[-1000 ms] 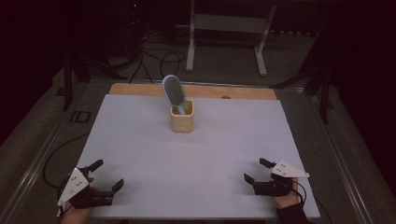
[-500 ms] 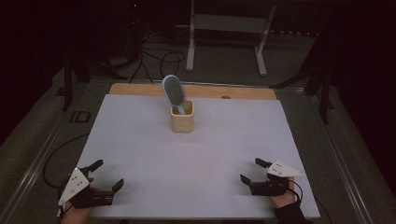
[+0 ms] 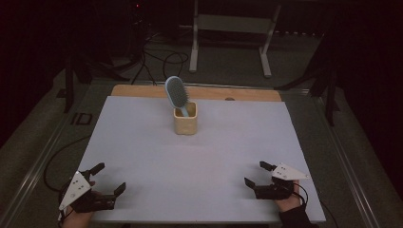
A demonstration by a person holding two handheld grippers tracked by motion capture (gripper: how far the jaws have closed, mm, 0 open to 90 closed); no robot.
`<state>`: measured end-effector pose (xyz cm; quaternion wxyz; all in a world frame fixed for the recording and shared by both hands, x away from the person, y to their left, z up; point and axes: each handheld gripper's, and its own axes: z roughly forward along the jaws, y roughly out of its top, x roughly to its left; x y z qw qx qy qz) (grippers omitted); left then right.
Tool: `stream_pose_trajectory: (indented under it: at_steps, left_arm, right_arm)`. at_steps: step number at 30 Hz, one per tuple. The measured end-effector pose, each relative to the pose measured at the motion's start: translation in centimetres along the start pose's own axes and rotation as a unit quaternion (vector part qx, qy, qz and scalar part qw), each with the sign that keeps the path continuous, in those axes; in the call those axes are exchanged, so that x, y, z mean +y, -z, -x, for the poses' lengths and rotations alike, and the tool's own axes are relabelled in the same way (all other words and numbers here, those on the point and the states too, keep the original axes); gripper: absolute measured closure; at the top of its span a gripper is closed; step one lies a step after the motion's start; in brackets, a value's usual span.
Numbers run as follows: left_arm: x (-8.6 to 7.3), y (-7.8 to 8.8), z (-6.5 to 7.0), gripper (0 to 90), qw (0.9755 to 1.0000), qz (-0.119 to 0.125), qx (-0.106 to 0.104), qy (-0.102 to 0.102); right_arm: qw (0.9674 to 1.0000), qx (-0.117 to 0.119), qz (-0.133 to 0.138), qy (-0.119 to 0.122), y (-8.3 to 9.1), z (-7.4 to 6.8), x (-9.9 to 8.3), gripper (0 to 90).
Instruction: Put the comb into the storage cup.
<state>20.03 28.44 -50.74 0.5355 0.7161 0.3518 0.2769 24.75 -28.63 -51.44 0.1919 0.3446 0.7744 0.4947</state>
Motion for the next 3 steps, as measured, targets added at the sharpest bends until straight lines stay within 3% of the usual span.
stream_pose_trajectory:
  at_steps: [3]
  left_arm:
    - [0.07,0.02,0.03,0.0,1.0000,0.003,0.000,-0.002]
  right_arm:
    - [1.0000,-0.002,-0.001,0.002,0.03,0.00,-0.01,10.5]
